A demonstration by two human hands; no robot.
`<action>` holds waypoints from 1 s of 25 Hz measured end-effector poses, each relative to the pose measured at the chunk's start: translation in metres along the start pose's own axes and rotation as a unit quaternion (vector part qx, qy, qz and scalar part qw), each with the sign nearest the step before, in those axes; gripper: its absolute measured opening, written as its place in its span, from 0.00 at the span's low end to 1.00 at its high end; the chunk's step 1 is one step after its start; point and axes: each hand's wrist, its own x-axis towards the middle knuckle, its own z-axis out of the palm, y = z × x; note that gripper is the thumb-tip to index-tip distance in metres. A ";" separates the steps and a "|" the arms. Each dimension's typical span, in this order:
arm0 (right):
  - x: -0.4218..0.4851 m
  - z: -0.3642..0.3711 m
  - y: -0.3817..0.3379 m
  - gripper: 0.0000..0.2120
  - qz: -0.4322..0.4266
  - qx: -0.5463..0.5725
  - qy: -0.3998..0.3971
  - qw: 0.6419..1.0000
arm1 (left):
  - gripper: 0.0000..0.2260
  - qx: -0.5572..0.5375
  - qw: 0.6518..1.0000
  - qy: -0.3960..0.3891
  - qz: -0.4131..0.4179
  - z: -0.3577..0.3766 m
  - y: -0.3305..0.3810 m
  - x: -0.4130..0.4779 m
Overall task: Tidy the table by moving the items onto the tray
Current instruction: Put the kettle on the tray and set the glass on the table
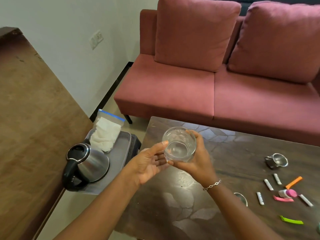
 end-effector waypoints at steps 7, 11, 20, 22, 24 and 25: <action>-0.013 -0.053 0.028 0.47 0.039 -0.009 -0.021 0.999 | 0.28 -0.005 1.000 0.019 -0.003 0.051 -0.030 0.020; -0.016 -0.086 0.041 0.50 0.015 -0.118 0.000 0.993 | 0.24 0.015 1.000 0.014 -0.006 0.075 -0.042 0.039; -0.001 -0.134 0.080 0.45 0.019 -0.361 -0.100 0.927 | 0.25 0.104 0.993 -0.020 -0.051 0.113 -0.073 0.099; 0.001 -0.142 0.101 0.44 0.045 -0.348 -0.089 0.932 | 0.41 0.198 0.978 -0.045 -0.050 0.116 -0.077 0.118; 0.003 -0.150 0.124 0.44 0.069 -0.349 -0.079 0.931 | 0.52 0.376 0.925 -0.047 -0.036 0.122 -0.077 0.135; 0.003 -0.154 0.137 0.44 0.082 -0.357 -0.078 0.927 | 0.53 0.490 0.871 -0.034 -0.017 0.125 -0.079 0.145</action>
